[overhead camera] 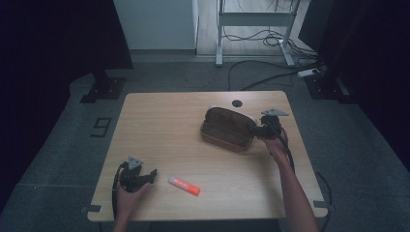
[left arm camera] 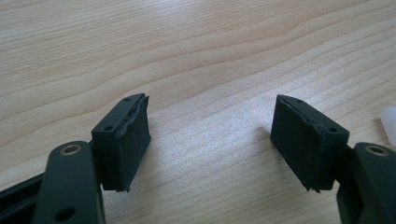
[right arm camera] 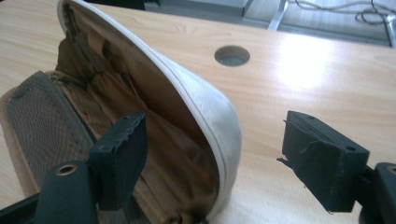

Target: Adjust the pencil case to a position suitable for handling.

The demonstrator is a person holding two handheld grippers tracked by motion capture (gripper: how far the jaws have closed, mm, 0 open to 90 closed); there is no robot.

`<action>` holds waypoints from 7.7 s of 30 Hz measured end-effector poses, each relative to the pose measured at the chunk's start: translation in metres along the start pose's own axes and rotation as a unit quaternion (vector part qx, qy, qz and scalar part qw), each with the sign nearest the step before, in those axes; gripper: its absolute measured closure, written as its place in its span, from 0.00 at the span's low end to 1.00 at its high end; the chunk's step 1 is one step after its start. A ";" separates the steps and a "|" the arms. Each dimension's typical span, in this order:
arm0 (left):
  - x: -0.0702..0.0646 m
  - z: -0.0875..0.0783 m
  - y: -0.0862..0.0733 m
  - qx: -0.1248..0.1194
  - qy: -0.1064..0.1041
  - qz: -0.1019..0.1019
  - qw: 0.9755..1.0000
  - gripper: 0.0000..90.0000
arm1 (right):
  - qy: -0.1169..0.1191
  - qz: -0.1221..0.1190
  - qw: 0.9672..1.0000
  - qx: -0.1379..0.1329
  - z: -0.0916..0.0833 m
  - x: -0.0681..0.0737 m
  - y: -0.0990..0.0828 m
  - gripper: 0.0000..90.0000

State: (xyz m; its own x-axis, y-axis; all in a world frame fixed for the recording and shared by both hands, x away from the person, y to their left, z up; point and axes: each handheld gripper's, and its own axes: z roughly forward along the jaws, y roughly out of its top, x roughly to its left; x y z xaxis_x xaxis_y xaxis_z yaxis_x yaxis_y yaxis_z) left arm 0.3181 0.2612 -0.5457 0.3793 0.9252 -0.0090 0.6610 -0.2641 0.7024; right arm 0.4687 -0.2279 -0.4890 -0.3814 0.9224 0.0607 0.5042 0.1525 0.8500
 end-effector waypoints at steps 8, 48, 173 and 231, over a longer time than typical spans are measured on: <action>0.000 0.000 0.000 0.000 0.000 0.000 1.000 0.31 | 0.006 -0.013 1.000 0.020 0.016 0.002 0.001 0.29; 0.000 0.000 0.000 0.000 0.000 0.000 1.000 0.31 | 0.058 -0.052 0.997 -0.015 0.010 -0.006 -0.006 0.89; -0.001 0.001 0.000 -0.001 0.000 0.000 1.000 0.31 | 0.163 -0.085 0.982 -0.039 -0.052 0.063 -0.032 0.86; -0.001 0.001 0.000 -0.001 0.000 0.000 1.000 0.31 | 0.134 -0.058 0.987 -0.069 -0.096 0.085 -0.060 0.36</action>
State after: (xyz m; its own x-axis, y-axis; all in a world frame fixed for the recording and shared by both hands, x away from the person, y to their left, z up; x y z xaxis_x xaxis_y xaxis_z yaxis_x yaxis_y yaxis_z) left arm 0.3184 0.2604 -0.5458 0.3795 0.9252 -0.0087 0.6597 -0.2640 0.7036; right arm 0.3318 -0.1927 -0.4852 -0.6301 0.7724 0.0796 0.3422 0.1842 0.9214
